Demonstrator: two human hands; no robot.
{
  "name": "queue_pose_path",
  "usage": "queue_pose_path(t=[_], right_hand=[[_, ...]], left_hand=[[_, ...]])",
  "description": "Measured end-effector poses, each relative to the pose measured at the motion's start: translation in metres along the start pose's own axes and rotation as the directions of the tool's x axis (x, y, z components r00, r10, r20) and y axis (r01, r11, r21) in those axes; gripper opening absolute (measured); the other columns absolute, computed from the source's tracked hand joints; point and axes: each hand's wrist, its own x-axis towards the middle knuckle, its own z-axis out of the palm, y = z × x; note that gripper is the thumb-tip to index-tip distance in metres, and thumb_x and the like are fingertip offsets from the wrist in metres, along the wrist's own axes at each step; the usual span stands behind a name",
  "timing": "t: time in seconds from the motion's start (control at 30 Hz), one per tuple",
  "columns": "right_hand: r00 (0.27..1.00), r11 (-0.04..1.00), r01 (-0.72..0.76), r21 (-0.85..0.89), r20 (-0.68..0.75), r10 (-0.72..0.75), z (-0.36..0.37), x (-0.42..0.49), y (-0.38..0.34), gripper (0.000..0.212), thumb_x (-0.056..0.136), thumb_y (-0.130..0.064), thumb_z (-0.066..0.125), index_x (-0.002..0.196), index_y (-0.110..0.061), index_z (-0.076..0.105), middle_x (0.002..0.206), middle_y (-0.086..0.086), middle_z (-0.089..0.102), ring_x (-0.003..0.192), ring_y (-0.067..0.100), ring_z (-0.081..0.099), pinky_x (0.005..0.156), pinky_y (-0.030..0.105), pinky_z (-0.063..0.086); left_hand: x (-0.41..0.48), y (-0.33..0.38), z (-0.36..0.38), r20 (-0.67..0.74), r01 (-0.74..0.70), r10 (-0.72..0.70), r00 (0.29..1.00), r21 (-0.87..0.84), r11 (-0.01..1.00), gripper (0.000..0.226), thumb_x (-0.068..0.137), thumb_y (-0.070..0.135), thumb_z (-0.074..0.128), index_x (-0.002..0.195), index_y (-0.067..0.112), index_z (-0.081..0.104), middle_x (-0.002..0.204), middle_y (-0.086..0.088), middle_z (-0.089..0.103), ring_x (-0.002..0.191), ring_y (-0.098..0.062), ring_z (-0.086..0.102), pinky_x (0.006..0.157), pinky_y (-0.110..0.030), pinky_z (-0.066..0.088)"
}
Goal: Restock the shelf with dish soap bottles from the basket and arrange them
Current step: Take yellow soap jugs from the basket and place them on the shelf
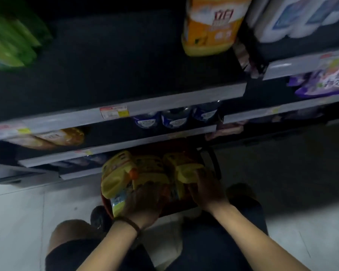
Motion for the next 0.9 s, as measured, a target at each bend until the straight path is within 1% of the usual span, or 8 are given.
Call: queue_pose_path(t=[0.1,0.2,0.3,0.43,0.57,0.67,0.77,0.9], right_hand=[[0.979,0.996,0.07,0.053,-0.194,-0.058,0.048,0.014,0.021,0.08,0.089,-0.06,0.042,0.143,-0.004,0.058,0.146,0.025,0.055,0.131,0.048,0.055,0.108,0.056,0.049],[0.948,0.989,0.117,0.085,-0.308,-0.086,0.065,0.014,0.026,0.07,0.087,-0.052,0.06,0.142,-0.009,0.058,0.145,0.021,0.052,0.132,0.045,0.053,0.11,0.053,0.048],[0.956,0.997,0.059,0.055,-0.29,-0.04,0.068,-0.007,0.026,0.07,0.089,-0.039,0.076,0.15,-0.016,0.05,0.156,0.016,0.042,0.146,0.04,0.037,0.121,0.05,0.036],[0.964,0.999,0.043,-0.007,-0.262,-0.043,0.073,-0.026,0.01,0.078,0.093,-0.044,0.071,0.158,-0.017,0.036,0.165,0.019,0.027,0.152,0.043,0.024,0.125,0.051,0.027],[0.96,0.984,0.081,-0.157,-0.252,-0.119,0.051,-0.028,0.0,0.08,0.091,-0.047,0.071,0.156,-0.018,0.033,0.158,0.017,0.029,0.146,0.043,0.03,0.12,0.051,0.032],[0.959,0.977,0.1,-0.189,-0.244,-0.145,0.029,-0.014,0.012,0.069,0.084,-0.031,0.076,0.145,-0.025,0.043,0.147,0.01,0.034,0.136,0.039,0.039,0.111,0.048,0.042],[0.98,0.986,0.092,-0.142,-0.162,-0.115,0.032,0.005,0.035,0.073,0.088,-0.021,0.074,0.152,-0.03,0.043,0.157,0.009,0.032,0.145,0.038,0.038,0.114,0.043,0.041],[0.991,0.994,0.103,-0.042,-0.079,-0.106,0.056,0.023,0.039,0.08,0.093,-0.035,0.076,0.161,-0.028,0.035,0.165,0.012,0.026,0.154,0.038,0.028,0.124,0.049,0.032]], left_hand=[[0.018,-0.01,0.034,-0.124,-0.024,0.031,0.992,0.059,0.998,0.054,0.095,0.066,0.023,0.127,0.044,0.06,0.12,0.01,0.067,0.107,-0.021,0.069,0.08,-0.04,0.057],[0.014,-0.022,0.07,-0.248,-0.036,0.057,0.967,0.089,0.995,0.063,0.095,0.065,0.015,0.135,0.043,0.058,0.131,0.006,0.064,0.113,-0.024,0.067,0.084,-0.042,0.057],[-0.016,-0.035,0.108,-0.198,-0.014,0.016,0.98,0.011,1.0,0.053,0.103,0.056,0.025,0.137,0.035,0.059,0.136,0.002,0.062,0.12,-0.026,0.061,0.096,-0.043,0.054],[-0.04,-0.029,0.124,-0.152,-0.023,0.02,0.988,-0.014,1.0,0.058,0.091,0.064,0.028,0.129,0.034,0.06,0.121,0.004,0.07,0.105,-0.018,0.067,0.087,-0.039,0.058],[-0.049,-0.017,0.108,-0.198,-0.057,0.046,0.979,-0.049,0.997,0.047,0.093,0.061,0.039,0.121,0.031,0.062,0.114,0.001,0.072,0.101,-0.021,0.069,0.083,-0.04,0.059],[-0.043,-0.008,0.099,-0.241,-0.085,0.075,0.968,-0.032,0.996,0.046,0.099,0.056,0.047,0.135,0.031,0.058,0.122,-0.001,0.07,0.11,-0.024,0.068,0.088,-0.037,0.058],[-0.031,-0.009,0.103,-0.221,-0.104,0.105,0.97,0.016,0.994,0.047,0.103,0.047,0.049,0.146,0.03,0.052,0.129,-0.003,0.07,0.114,-0.023,0.068,0.091,-0.034,0.057],[-0.034,-0.016,0.122,-0.2,-0.074,0.063,0.978,-0.052,0.996,0.038,0.102,0.049,0.047,0.135,0.035,0.061,0.123,0.006,0.071,0.108,-0.015,0.068,0.088,-0.032,0.057]])
